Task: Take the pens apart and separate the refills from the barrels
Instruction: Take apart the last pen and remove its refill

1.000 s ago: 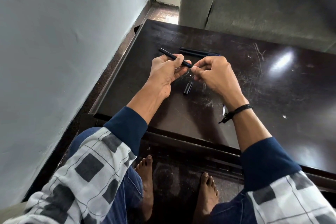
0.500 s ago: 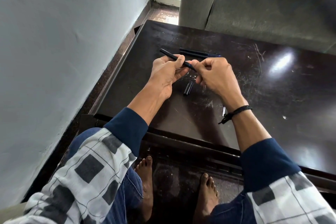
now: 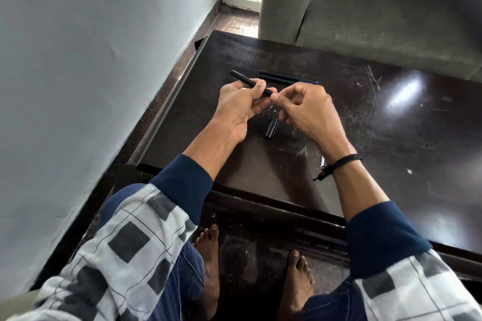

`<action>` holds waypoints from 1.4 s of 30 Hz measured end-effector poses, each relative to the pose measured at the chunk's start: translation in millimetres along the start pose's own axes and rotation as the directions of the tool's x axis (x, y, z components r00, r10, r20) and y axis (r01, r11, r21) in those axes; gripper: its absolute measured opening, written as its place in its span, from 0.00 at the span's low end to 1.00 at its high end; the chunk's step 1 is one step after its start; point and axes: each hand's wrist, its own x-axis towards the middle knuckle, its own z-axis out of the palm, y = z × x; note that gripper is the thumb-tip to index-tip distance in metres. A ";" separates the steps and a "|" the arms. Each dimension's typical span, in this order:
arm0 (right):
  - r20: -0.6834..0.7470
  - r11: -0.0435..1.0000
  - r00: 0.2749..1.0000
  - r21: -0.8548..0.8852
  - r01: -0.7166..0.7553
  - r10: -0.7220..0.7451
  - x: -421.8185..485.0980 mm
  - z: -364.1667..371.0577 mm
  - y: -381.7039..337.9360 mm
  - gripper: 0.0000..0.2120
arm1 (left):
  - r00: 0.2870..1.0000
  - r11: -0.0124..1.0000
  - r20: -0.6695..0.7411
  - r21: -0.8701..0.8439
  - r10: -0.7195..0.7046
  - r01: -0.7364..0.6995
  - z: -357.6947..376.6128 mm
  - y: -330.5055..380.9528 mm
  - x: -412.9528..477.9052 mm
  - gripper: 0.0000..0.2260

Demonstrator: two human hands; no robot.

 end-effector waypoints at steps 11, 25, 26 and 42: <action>-0.002 0.998 1.000 -0.049 -0.030 0.030 -2.5 -0.2 -2.4 0.18 | 1.000 1.000 -0.005 0.011 -0.009 0.009 1.2 -0.9 -1.1 0.04; -0.065 0.997 0.997 -0.059 0.040 -0.044 -0.5 -0.4 1.4 0.07 | 1.000 1.000 -0.014 0.023 -0.004 0.005 3.2 -0.7 -1.9 0.02; -0.066 0.997 0.997 -0.062 0.040 -0.044 -0.7 -0.5 1.2 0.07 | 1.000 1.000 -0.017 0.023 -0.004 0.004 3.1 -0.7 -1.8 0.02; -0.055 0.995 0.998 -0.100 -0.001 -0.004 -1.1 -1.2 -0.9 0.10 | 1.000 1.000 0.000 0.028 -0.007 0.007 3.0 -1.8 -1.7 0.01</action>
